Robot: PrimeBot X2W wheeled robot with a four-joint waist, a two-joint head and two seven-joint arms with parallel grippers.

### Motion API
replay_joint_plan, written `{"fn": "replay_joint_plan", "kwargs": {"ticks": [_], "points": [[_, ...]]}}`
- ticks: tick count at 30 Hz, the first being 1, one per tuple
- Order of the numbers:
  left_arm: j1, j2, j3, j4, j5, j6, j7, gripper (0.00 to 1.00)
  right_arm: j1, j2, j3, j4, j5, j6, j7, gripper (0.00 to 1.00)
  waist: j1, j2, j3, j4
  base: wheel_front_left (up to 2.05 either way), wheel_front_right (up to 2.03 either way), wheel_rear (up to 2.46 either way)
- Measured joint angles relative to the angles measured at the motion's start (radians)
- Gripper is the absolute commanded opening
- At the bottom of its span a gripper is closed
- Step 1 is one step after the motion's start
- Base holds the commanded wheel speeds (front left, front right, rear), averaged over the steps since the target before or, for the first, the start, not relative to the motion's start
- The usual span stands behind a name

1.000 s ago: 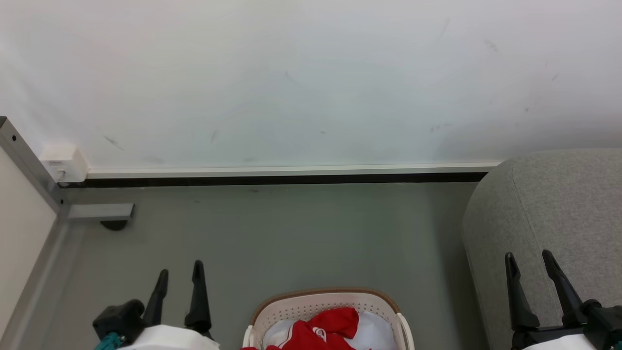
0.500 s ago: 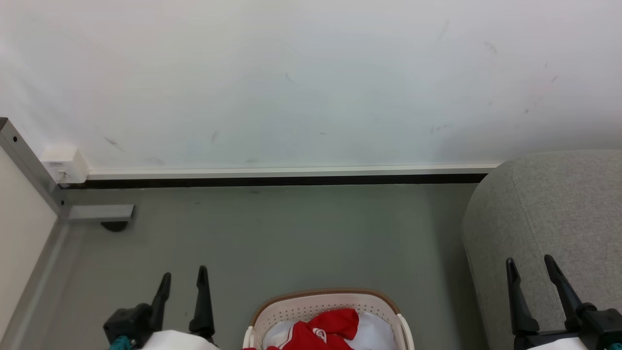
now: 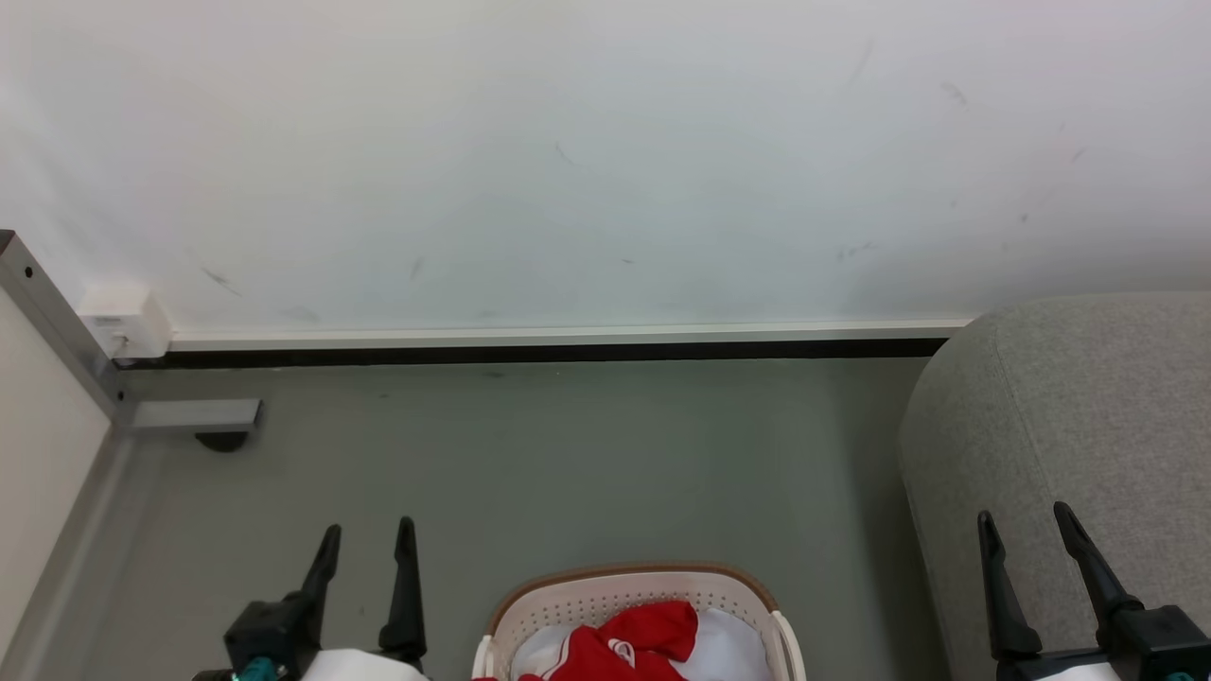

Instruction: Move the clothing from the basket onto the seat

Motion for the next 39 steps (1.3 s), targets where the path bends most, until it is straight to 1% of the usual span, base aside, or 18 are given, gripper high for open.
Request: {"fn": "replay_joint_plan", "kwargs": {"ticks": [5, 10, 13, 18, 21, 25, 27, 28, 30, 33, 39], "points": [[-0.001, 0.0, -0.005, 0.0, 0.033, 0.0, -0.009, 1.0, -0.001, 0.007, -0.003, -0.001, -0.034, 0.0, 0.0, 1.0, 0.0, 0.0, 0.009, -0.007, 0.0, 0.0, 0.0], [-0.022, 0.001, -0.013, 0.007, 0.055, -0.015, -0.011, 1.0, -0.014, 0.01, -0.001, -0.008, -0.03, 0.0, 0.0, 1.0, 0.0, 0.0, 0.037, -0.021, 0.0, 0.0, 0.0], [-0.054, 0.001, -0.023, 0.026, 0.064, -0.037, -0.011, 1.0, -0.04, 0.01, 0.002, -0.02, -0.02, 0.0, 0.0, 1.0, 0.0, 0.0, 0.07, -0.032, 0.0, 0.0, 0.0], [-0.13, 0.006, -0.069, 0.149, 0.104, -0.091, -0.011, 1.0, -0.091, 0.01, 0.017, -0.038, 0.007, 0.0, -0.001, 1.0, 0.0, 0.0, 0.142, -0.059, 0.0, 0.0, 0.0], [-0.202, 0.018, -0.106, 0.245, 0.129, -0.113, -0.009, 1.0, -0.125, 0.01, 0.031, -0.047, 0.026, 0.0, -0.002, 1.0, 0.0001, 0.0, 0.193, -0.08, 0.0, 0.0, 0.0], [-0.282, 0.031, -0.17, 0.368, 0.172, -0.139, 0.054, 1.0, -0.166, 0.01, 0.051, -0.058, 0.053, 0.0, -0.002, 1.0, 0.0002, 0.0, 0.264, -0.113, 0.0, 0.0, 0.0], [-0.3, 0.032, -0.183, 0.391, 0.178, -0.146, 0.069, 1.0, -0.178, 0.01, 0.055, -0.06, 0.064, 0.0, -0.002, 1.0, 0.0002, 0.0, 0.281, -0.121, 0.0, 0.0, 0.0], [-0.334, 0.033, -0.209, 0.439, 0.183, -0.155, 0.109, 1.0, -0.196, 0.01, 0.064, -0.065, 0.086, 0.0, -0.002, 1.0, 0.0002, 0.0, 0.316, -0.14, 0.0, 0.0, 0.0], [-0.362, 0.037, -0.234, 0.482, 0.188, -0.164, 0.157, 1.0, -0.212, 0.01, 0.073, -0.07, 0.102, 0.0, -0.002, 1.0, 0.0002, 0.0, 0.352, -0.159, 0.0, 0.0, 0.0], [-0.401, 0.046, -0.263, 0.532, 0.191, -0.172, 0.217, 1.0, -0.24, 0.01, 0.087, -0.079, 0.131, 0.0, -0.003, 1.0, 0.0002, 0.0, 0.406, -0.188, 0.0, 0.0, 0.0], [-0.485, 0.087, -0.306, 0.589, 0.203, -0.174, 0.289, 1.0, -0.302, 0.01, 0.123, -0.115, 0.188, 0.0, -0.003, 1.0, 0.0002, 0.0, 0.521, -0.248, 0.0, 0.0, 0.0]]}}
